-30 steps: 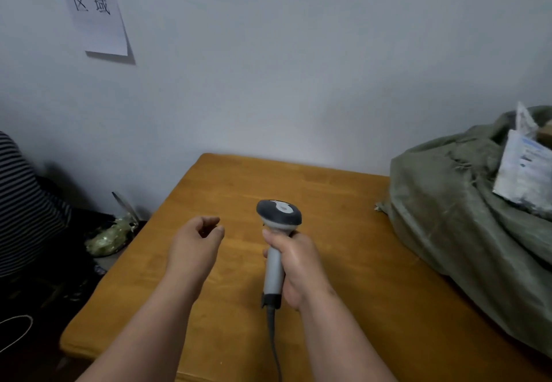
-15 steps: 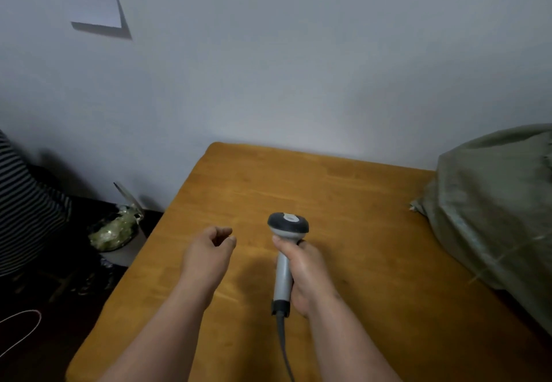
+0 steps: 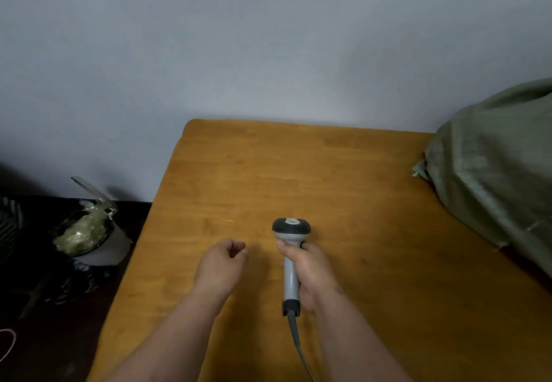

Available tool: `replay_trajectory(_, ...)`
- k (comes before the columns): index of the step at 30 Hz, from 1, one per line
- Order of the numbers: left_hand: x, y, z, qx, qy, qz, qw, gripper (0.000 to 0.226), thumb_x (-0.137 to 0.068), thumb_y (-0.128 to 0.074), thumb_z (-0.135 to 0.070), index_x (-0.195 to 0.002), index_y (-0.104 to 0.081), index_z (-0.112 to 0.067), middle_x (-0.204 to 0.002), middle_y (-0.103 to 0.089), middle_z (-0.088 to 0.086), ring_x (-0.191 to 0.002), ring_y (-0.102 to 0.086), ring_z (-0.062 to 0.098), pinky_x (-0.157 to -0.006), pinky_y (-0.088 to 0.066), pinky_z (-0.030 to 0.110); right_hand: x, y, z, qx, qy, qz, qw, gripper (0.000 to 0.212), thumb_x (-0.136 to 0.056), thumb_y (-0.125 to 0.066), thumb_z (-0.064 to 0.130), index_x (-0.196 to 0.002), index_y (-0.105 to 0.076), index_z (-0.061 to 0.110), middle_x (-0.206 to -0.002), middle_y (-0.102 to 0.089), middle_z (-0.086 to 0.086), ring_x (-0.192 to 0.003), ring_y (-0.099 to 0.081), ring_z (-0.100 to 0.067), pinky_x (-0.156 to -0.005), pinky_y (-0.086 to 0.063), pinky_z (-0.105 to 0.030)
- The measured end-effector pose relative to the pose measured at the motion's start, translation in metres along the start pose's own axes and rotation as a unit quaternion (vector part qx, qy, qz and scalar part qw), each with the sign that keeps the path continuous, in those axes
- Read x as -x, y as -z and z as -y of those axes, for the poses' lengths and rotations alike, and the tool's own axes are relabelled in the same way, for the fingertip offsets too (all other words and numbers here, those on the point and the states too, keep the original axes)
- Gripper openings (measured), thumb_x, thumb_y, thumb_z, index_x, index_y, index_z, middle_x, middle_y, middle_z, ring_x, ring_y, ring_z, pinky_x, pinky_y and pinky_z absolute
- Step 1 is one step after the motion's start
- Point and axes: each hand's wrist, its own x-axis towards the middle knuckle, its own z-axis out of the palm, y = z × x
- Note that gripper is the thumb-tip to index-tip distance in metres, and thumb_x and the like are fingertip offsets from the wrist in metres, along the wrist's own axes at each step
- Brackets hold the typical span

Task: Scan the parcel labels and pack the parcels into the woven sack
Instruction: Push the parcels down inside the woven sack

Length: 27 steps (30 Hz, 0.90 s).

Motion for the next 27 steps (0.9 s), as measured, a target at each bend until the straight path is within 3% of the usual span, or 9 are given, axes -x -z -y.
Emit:
replay_trajectory(3, -0.008, -0.008, 0.003, -0.013, 0.005, 0.005, 1.000, 0.004, -0.094, -0.063, -0.021, -0.092, -0.065, -0.023, -0.086, -0.066, -0.006, -0.082, -0.062, 0.017, -0.078, -0.049, 0.031, -0.016, 0.004, -0.005, 0.019, -0.006, -0.018, 1.000, 0.021, -0.090, -0.074, 0.032, -0.101, -0.065, 0.016, -0.098, -0.066, -0.007, -0.093, -0.063, -0.024, -0.078, -0.050, -0.040)
replay_trajectory(8, -0.016, -0.020, 0.012, -0.033, 0.021, 0.013, 0.999, 0.010, -0.094, -0.063, -0.020, -0.084, -0.062, -0.023, -0.076, -0.063, -0.007, -0.071, -0.058, 0.016, -0.067, -0.043, 0.029, -0.036, 0.008, -0.013, 0.057, -0.025, -0.033, 0.998, 0.019, -0.092, -0.071, 0.037, -0.101, -0.064, 0.020, -0.107, -0.067, -0.008, -0.101, -0.064, -0.026, -0.097, -0.052, -0.054)
replay_trajectory(20, -0.035, -0.051, 0.013, -0.023, 0.050, 0.006, 0.998, 0.006, -0.095, -0.063, -0.018, -0.100, -0.061, -0.021, -0.084, -0.062, -0.009, -0.087, -0.062, 0.021, -0.075, -0.044, 0.028, -0.069, 0.027, -0.024, 0.061, -0.049, -0.042, 0.996, 0.013, -0.096, -0.065, 0.036, -0.098, -0.062, 0.024, -0.100, -0.066, -0.005, -0.093, -0.062, -0.024, -0.082, -0.050, -0.041)
replay_trajectory(27, -0.037, -0.059, 0.009, -0.039, 0.063, 0.023, 0.997, 0.023, -0.097, -0.061, -0.024, -0.119, -0.062, -0.019, -0.101, -0.061, -0.007, -0.088, -0.058, 0.010, -0.078, -0.043, 0.027, -0.071, 0.034, -0.027, 0.070, -0.054, -0.032, 0.996, 0.020, -0.098, -0.062, 0.038, -0.110, -0.060, 0.023, -0.106, -0.064, -0.004, -0.099, -0.061, -0.024, -0.085, -0.050, -0.040)
